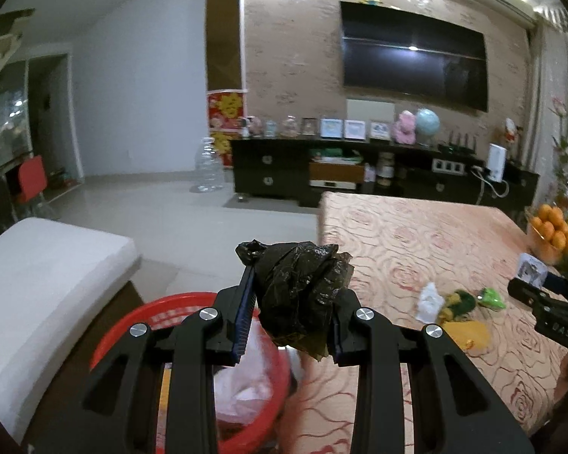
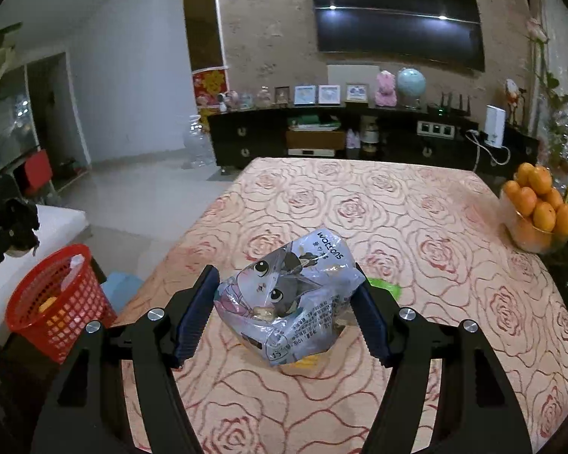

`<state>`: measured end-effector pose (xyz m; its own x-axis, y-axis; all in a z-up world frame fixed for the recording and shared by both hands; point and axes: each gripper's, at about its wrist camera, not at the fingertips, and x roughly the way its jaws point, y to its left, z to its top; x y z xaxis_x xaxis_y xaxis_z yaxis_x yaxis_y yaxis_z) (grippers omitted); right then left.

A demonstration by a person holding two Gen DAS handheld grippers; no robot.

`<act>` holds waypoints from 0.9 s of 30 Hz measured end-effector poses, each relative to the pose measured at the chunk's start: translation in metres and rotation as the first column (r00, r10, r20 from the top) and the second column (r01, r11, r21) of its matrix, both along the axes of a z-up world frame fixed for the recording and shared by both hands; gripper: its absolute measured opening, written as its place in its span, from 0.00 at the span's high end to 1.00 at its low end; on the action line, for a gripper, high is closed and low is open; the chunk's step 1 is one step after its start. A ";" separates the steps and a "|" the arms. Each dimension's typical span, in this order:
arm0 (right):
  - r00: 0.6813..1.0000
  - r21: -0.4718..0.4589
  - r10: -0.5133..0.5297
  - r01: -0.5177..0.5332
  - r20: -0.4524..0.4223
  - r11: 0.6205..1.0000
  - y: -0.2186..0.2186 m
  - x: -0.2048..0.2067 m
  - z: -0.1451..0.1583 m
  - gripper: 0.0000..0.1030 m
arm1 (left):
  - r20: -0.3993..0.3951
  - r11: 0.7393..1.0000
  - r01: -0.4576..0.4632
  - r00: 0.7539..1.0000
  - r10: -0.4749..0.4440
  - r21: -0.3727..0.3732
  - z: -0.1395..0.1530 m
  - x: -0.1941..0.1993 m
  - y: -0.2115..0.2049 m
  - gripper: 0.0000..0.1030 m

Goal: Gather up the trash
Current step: 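Carry both bags to the red wastebasket and open both tools to drop them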

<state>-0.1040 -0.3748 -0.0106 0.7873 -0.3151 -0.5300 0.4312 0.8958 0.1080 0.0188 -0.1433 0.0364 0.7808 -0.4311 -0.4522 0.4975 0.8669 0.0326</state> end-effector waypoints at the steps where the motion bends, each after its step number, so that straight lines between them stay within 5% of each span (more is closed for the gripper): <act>1: 1.000 0.000 0.007 -0.007 0.001 1.000 0.003 0.002 0.001 0.36 | -0.002 1.000 -0.010 1.000 0.010 -0.003 0.000 0.002 0.005 0.71; 27: 0.961 0.027 0.274 -0.274 -0.024 0.961 0.083 0.086 0.022 0.36 | -0.073 0.983 -0.182 0.981 0.181 -0.017 -0.011 0.046 0.082 0.71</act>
<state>-0.0176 -0.2914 0.0110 0.8266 -0.0766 -0.5575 0.1727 0.9774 0.1218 0.0647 -0.0614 0.0256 0.8136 -0.2964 -0.5002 0.3322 0.9430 -0.0185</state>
